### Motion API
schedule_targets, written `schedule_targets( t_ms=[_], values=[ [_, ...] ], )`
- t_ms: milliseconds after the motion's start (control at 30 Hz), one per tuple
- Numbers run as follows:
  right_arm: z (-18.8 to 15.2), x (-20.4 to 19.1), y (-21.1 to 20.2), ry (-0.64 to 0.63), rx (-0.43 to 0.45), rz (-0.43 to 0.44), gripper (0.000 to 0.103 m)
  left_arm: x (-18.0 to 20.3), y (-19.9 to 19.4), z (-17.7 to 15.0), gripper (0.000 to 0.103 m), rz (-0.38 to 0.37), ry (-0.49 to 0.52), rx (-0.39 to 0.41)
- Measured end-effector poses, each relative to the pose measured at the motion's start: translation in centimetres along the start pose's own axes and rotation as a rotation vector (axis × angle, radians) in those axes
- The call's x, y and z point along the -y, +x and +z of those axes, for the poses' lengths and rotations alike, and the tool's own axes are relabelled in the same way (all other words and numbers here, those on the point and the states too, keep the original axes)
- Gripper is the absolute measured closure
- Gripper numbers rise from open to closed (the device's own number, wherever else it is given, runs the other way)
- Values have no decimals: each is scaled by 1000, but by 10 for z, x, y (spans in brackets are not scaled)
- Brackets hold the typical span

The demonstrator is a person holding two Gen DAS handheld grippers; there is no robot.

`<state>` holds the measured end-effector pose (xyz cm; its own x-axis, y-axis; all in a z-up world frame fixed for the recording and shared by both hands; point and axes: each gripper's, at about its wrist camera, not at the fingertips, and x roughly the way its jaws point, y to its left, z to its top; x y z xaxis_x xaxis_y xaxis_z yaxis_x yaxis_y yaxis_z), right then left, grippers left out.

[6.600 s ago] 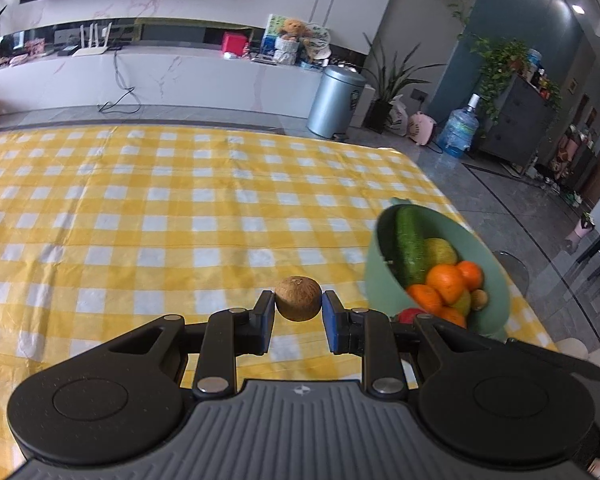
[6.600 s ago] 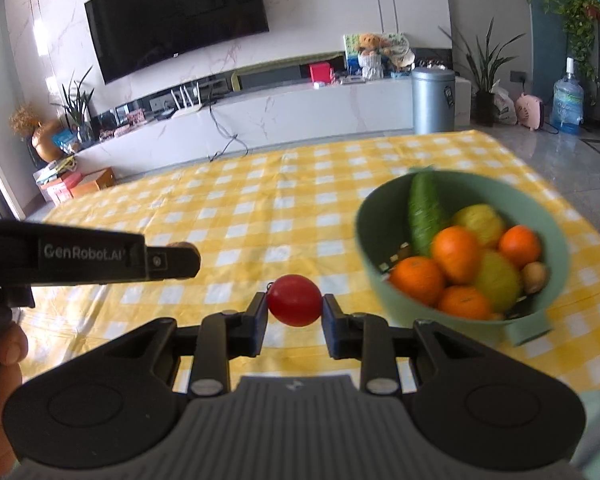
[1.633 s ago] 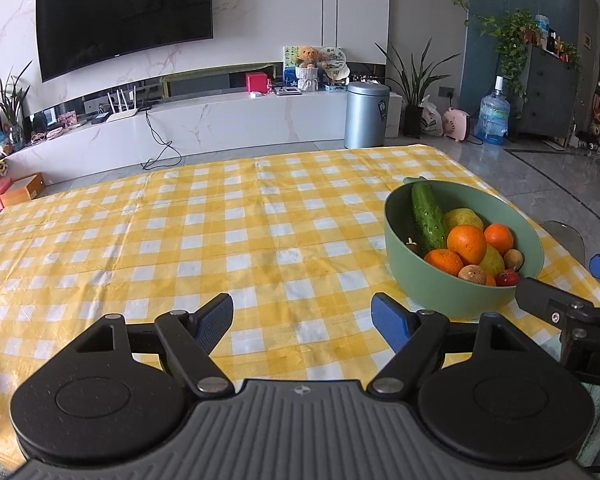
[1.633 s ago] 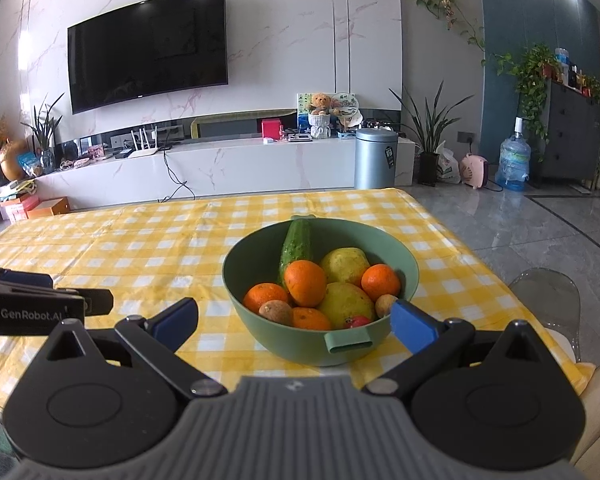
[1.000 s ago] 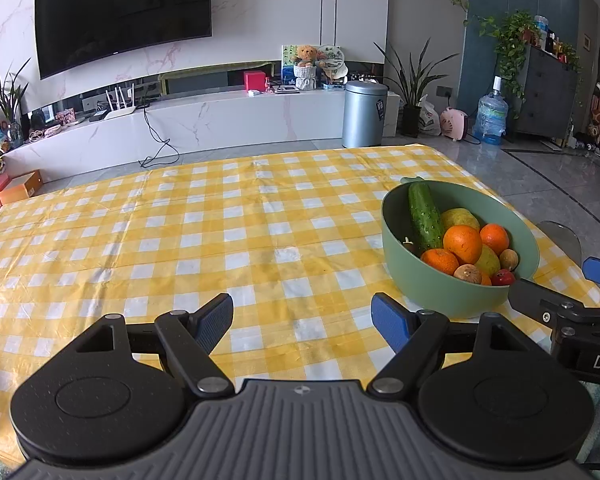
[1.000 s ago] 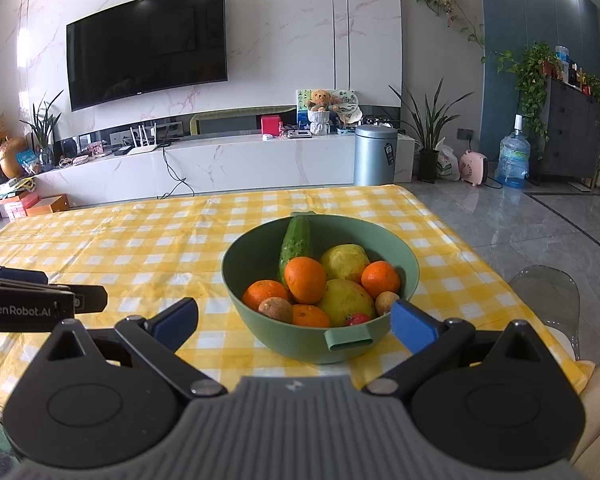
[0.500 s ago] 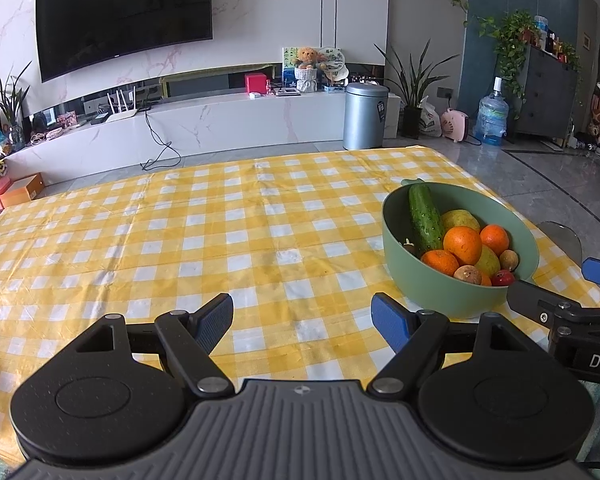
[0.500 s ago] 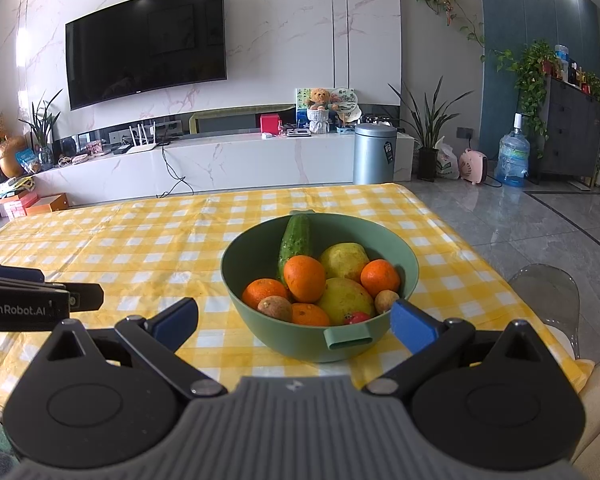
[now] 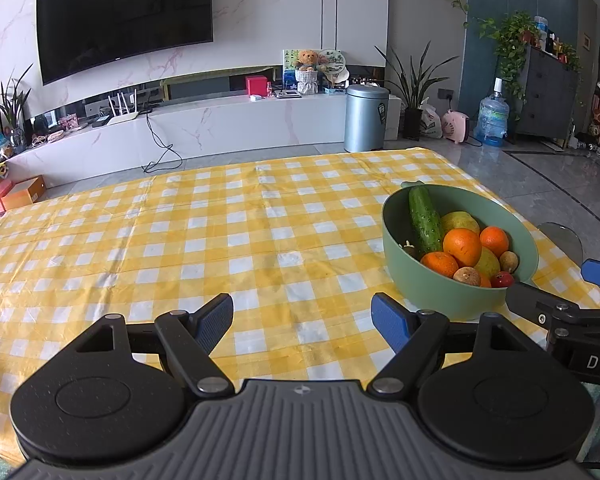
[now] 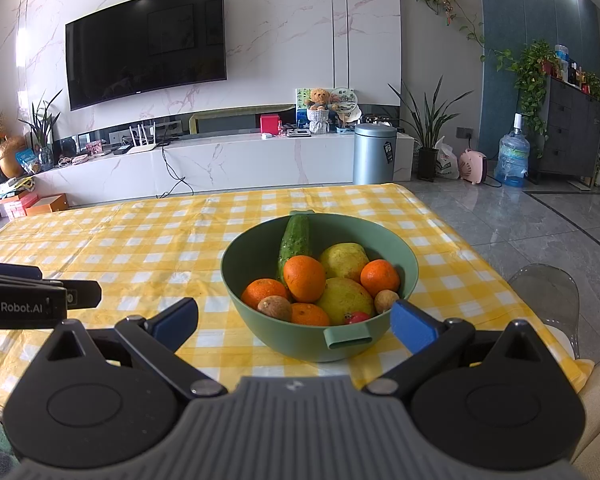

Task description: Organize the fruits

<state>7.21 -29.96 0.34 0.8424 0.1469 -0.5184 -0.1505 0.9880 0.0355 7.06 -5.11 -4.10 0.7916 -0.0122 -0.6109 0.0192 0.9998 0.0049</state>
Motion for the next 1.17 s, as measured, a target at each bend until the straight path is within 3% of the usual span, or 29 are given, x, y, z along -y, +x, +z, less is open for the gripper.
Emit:
schedule_targets(
  t_ms=[1167],
  values=[
    [-2,1,2,-3,-6,-3,4,-2,-2,0,11,3,-7,-1]
  ],
)
